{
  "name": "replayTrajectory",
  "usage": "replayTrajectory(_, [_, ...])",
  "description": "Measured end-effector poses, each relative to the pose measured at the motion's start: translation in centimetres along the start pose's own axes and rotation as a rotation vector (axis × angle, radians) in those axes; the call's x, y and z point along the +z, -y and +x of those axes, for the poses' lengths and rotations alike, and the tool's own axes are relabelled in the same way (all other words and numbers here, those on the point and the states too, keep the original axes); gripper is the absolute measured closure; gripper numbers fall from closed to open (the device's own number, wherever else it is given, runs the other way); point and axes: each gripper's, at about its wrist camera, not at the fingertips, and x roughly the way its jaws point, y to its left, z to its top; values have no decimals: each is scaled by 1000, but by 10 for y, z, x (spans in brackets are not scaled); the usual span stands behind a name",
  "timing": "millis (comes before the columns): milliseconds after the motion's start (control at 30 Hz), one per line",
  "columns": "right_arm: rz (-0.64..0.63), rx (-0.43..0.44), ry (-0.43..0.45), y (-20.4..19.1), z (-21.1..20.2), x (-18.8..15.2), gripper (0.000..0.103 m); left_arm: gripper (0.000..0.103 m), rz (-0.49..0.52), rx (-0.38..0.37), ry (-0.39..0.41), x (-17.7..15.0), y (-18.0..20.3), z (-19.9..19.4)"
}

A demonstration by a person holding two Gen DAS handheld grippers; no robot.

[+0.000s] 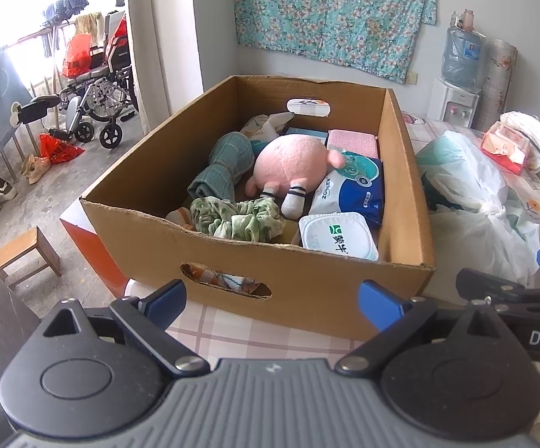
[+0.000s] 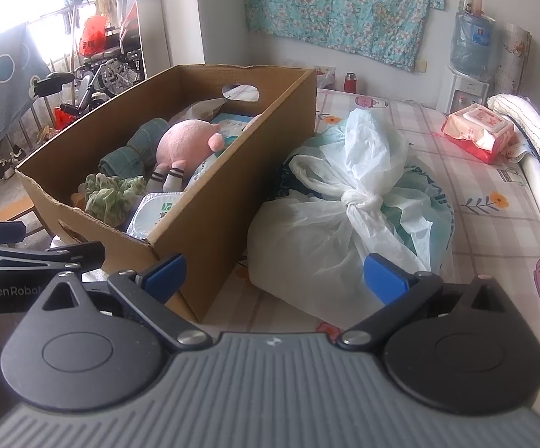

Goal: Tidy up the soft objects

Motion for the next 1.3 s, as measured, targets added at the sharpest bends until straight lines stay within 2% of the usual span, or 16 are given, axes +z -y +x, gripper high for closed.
replayTrajectory(1300, [-15, 7, -16, -3, 3, 4, 1, 5, -27, 10, -18, 0, 0, 4])
